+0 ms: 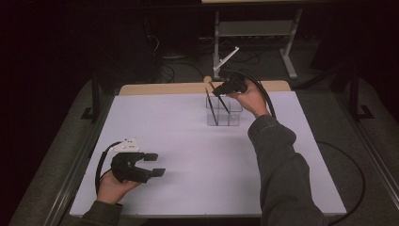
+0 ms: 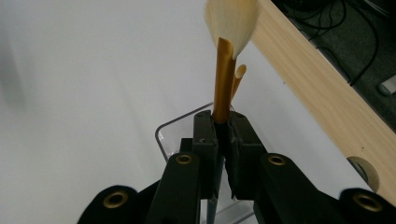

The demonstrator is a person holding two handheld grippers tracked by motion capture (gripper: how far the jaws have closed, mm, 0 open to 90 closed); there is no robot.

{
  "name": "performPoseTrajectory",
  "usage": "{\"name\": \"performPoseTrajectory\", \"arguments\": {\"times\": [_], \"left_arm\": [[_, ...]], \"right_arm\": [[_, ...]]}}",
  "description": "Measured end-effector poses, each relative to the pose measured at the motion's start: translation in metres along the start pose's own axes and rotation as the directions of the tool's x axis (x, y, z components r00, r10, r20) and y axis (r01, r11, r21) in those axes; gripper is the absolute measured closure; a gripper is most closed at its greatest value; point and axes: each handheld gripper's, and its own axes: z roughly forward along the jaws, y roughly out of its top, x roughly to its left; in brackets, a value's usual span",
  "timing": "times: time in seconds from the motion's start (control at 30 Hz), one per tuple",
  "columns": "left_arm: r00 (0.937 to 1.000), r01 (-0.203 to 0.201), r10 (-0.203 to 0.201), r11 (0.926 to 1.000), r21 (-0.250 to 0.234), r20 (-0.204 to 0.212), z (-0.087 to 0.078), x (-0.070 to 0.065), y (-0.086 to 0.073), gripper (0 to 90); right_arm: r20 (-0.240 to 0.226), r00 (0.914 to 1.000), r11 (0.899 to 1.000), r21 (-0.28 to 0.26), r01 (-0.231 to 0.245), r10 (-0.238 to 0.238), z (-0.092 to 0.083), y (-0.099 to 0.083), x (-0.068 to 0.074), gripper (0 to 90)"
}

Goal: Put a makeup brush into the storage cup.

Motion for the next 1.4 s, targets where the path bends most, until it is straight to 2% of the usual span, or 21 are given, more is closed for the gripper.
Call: {"name": "performPoseTrajectory", "arguments": {"times": [0.23, 0.43, 0.73, 0.8, 1.17, 1.4], "left_arm": [[0.9997, 0.022, -0.022, 0.9997, -0.004, 0.005, 0.002, -0.001, -0.001, 30.7], [1.0000, 0.008, -0.008, 1.0000, -0.004, -0.001, 0.001, 0.000, 0.000, 30.7], [0.9997, 0.022, -0.022, 0.9996, -0.015, -0.003, 0.001, -0.001, 0.000, 30.8], [1.0000, 0.005, -0.005, 0.9999, -0.014, -0.004, 0.001, 0.000, 0.000, 30.8], [0.9999, 0.015, -0.015, 0.9998, -0.012, 0.003, 0.002, -0.001, 0.000, 30.8], [0.9999, 0.014, -0.014, 0.9999, -0.010, 0.001, 0.003, -0.001, 0.000, 30.5]], "right_arm": [[0.004, 1.0000, 1.000, 0.007, -0.009, 0.009, 0.002, -0.004, 0.001, 82.0], [0.005, 0.9999, 1.000, 0.012, -0.014, 0.014, 0.004, -0.008, 0.001, 81.9], [0.012, 0.9998, 1.000, 0.019, -0.019, 0.019, 0.006, -0.011, 0.001, 81.7], [0.016, 0.9997, 1.000, 0.019, -0.016, 0.016, 0.006, -0.013, 0.002, 81.7], [0.011, 0.9991, 0.999, 0.026, -0.041, 0.041, 0.007, -0.020, 0.000, 81.3], [0.010, 0.9986, 0.998, 0.032, -0.052, 0.052, 0.007, -0.022, 0.001, 76.4]]}}
